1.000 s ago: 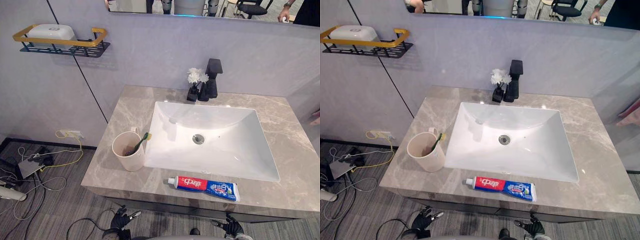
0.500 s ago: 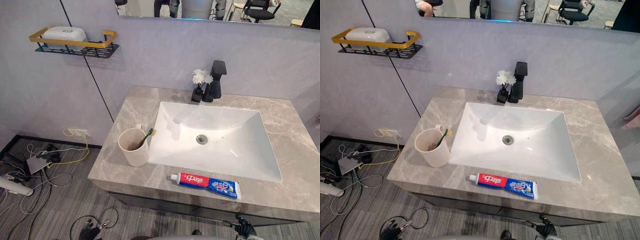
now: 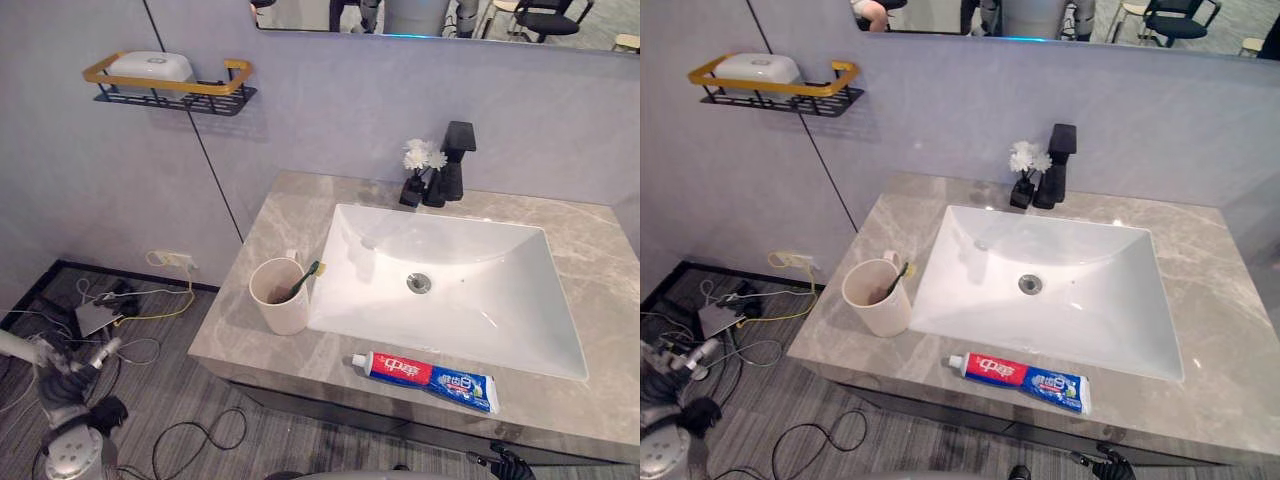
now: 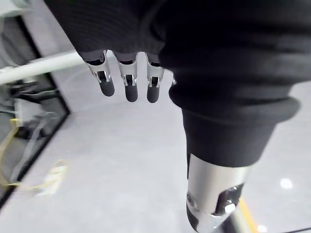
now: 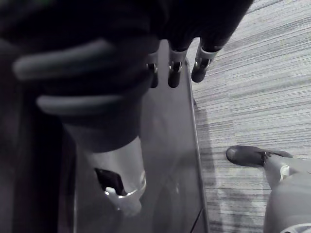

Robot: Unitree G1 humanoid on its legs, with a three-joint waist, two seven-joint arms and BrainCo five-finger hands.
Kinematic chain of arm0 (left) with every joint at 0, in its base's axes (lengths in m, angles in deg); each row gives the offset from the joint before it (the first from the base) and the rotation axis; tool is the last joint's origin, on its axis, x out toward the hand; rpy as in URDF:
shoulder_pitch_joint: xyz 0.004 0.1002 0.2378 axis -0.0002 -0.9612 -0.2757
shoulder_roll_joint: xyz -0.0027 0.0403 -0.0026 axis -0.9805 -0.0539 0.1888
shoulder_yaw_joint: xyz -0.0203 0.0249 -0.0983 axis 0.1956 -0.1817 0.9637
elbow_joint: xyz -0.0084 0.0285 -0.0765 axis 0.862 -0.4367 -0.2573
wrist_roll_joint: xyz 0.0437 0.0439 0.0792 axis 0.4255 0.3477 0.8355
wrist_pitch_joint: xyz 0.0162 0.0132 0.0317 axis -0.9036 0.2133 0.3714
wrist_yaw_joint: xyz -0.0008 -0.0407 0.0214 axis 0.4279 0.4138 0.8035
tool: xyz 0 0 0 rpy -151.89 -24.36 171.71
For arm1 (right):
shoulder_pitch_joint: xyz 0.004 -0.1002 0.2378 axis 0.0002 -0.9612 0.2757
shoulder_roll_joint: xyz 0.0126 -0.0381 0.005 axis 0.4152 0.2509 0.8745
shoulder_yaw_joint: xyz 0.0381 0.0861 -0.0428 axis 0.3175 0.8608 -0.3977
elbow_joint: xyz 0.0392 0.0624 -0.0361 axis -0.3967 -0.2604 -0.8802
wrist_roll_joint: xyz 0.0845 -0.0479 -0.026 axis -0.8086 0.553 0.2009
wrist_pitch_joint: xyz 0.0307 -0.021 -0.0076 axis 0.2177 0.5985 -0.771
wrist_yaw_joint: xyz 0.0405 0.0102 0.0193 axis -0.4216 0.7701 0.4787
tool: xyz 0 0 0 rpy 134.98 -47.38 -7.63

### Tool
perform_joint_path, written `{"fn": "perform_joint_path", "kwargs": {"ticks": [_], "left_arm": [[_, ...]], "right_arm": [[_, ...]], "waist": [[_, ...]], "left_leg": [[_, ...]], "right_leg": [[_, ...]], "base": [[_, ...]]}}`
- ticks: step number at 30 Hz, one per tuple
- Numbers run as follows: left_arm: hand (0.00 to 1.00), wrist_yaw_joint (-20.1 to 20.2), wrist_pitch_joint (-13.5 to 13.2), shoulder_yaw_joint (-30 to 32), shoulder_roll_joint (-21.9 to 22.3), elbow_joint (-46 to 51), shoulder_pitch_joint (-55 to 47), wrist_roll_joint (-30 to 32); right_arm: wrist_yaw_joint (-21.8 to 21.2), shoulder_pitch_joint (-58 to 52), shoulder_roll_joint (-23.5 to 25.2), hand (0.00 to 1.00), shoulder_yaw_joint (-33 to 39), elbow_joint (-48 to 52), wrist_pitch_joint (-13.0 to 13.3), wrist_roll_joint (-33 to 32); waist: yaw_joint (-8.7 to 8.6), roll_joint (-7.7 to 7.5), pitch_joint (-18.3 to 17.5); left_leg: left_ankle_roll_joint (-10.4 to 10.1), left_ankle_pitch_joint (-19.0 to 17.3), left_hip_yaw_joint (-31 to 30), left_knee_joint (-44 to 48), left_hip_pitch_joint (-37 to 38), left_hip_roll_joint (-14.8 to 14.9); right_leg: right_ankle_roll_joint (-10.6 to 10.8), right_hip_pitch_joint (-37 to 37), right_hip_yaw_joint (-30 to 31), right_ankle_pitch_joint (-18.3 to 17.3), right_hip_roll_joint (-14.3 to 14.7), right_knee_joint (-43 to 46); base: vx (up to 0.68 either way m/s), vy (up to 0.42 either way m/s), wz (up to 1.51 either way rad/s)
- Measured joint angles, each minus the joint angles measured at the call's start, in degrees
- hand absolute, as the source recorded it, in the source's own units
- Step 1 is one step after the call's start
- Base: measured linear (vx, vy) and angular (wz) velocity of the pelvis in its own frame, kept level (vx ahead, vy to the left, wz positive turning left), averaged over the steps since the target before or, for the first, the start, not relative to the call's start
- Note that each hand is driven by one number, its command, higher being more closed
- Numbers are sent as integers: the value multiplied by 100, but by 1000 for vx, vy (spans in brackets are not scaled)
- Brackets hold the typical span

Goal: Organize washtable

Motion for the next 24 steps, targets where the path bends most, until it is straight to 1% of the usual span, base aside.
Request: {"fn": "perform_joint_path", "kwargs": {"ticks": [1,2,4,5,7,9,10,12,13,15,16,17,18,19,20,22,24], "left_arm": [[0,-69,-3,-93,117,429,-1,98],[0,-74,-3,-170,142,621,-1,159],[0,-69,-32,-570,134,1409,-2,395],[0,-62,-54,-692,131,1628,-1,462],[0,-38,-228,-1169,110,2378,-1,588],[0,-12,-335,-1441,48,2818,0,658],[0,83,-398,-1537,-14,3032,6,706],[0,182,-464,-1673,-142,3243,29,721],[0,227,-485,-1705,-215,3338,50,739],[0,240,-485,-1778,-307,3460,59,866],[0,281,-484,-1855,-416,3624,63,968],[0,359,-489,-2004,-568,3840,131,1135],[0,362,-491,-2073,-638,3919,153,1173],[0,370,-503,-2147,-708,3965,174,1203],[0,459,-507,-2362,-858,4040,233,1343],[0,568,-499,-2626,-977,4045,271,1394],[0,681,-492,-2986,-1113,4045,290,1395]], "right_arm": [[-67,-19,69,0,-10,-1,-1,0],[-76,-24,106,0,-14,-1,0,-1],[-163,-29,213,0,-39,-3,0,-2],[-181,-38,225,0,-53,-6,0,-3],[-248,-38,229,0,-87,-11,3,-6],[-293,-44,209,0,-186,-17,4,-6],[-302,-44,200,0,-299,-27,4,-6],[-319,-39,204,0,-312,-61,4,-6],[-319,-39,197,0,-316,-67,4,-6],[-320,-44,186,0,-411,-73,2,-6],[-328,-8,179,0,-488,-70,2,-5],[-351,26,182,0,-535,-70,3,-5],[-373,60,187,0,-542,-74,2,-4],[-383,77,187,0,-570,-87,-11,-4],[-419,82,169,0,-747,-118,-8,-3],[-442,98,168,0,-930,-117,-2,-2],[-447,107,172,0,-986,-117,-2,-1]], "waist": [[3,-10,-6],[8,-12,-7],[11,-8,-13],[10,-7,-16],[3,8,-29],[-4,17,-37],[-15,26,-44],[-14,8,-88],[-15,62,-115],[-16,19,-115],[-17,55,-141],[-16,-22,-108],[-15,12,-131],[-16,-11,-137],[-11,-54,-131],[-16,-102,-127],[-19,-117,-128]], "left_leg": [[11,-11,-14,20,-13,3],[11,-13,-20,45,-25,5],[11,-29,-72,128,-70,20],[9,-31,-83,142,-75,23],[-14,-66,-120,179,-123,27],[-28,-75,-130,179,-129,35],[-29,-74,-131,184,-141,41],[-30,-73,-137,215,-220,45],[-2,-53,-141,275,-247,42],[0,-50,-140,295,-219,41],[0,-50,-138,312,-212,39],[1,-50,-138,319,-208,30],[1,-50,-136,323,-206,28],[1,-50,-134,326,-208,27],[2,-50,-130,329,-205,28],[2,-50,-129,336,-204,32],[1,-51,-125,348,-195,33]], "right_leg": [[16,3,1,-21,2,0],[16,5,0,-22,5,0],[6,-3,-18,-41,15,54],[1,-2,-25,-47,15,68],[-7,-9,-36,-58,19,87],[-27,-13,-37,-70,25,88],[-27,-24,-36,-69,33,88],[-18,-94,-36,-62,39,102],[-9,-100,-38,-54,38,119],[-9,-90,-39,-54,31,140],[-10,-83,-34,-54,27,153],[-10,-80,-32,-53,16,163],[-9,-74,-29,-53,14,165],[-9,-75,-25,-52,14,165],[-9,-70,-18,-52,14,164],[-14,-68,-14,-48,19,164],[-17,-53,-10,-44,20,164]], "base": [[-45,-18,6],[-64,-26,7],[-85,-31,8],[-106,-29,8],[-98,-20,5],[-57,-13,1],[-42,-12,0],[0,0,0],[0,0,0],[0,0,0],[0,0,0],[0,0,0],[0,0,0],[-31,16,-1],[-34,12,0],[-19,4,-1],[0,0,0]]}}
